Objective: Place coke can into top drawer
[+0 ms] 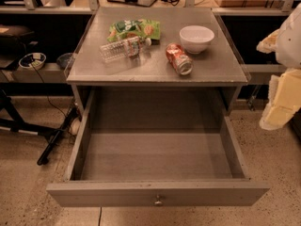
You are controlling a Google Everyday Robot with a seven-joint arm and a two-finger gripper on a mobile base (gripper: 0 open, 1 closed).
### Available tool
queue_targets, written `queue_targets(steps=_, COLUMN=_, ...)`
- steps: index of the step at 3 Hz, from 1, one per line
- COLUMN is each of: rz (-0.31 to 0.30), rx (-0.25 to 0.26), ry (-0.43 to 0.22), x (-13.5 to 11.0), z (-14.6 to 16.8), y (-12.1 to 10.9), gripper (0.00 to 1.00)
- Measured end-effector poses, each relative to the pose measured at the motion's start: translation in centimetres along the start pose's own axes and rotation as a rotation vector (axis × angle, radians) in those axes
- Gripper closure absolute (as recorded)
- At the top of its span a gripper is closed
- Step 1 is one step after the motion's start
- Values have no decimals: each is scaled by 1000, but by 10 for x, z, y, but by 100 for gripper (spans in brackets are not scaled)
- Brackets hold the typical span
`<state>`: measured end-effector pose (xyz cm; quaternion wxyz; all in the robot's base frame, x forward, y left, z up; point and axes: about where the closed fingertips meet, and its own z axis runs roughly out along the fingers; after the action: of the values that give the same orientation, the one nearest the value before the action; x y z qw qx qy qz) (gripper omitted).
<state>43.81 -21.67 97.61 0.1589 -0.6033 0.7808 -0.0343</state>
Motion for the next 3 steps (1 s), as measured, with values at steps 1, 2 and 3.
queue_targets(steps=1, rz=0, rx=0, ry=0, x=0, z=0, y=0, gripper=0)
queue_targets(steps=2, rz=71, rx=17, ry=-33, x=0, z=-2, y=-3, gripper=0)
queue_targets(steps=3, rz=200, rx=42, ry=-88, x=-3, z=-4, y=-9, gripper=0)
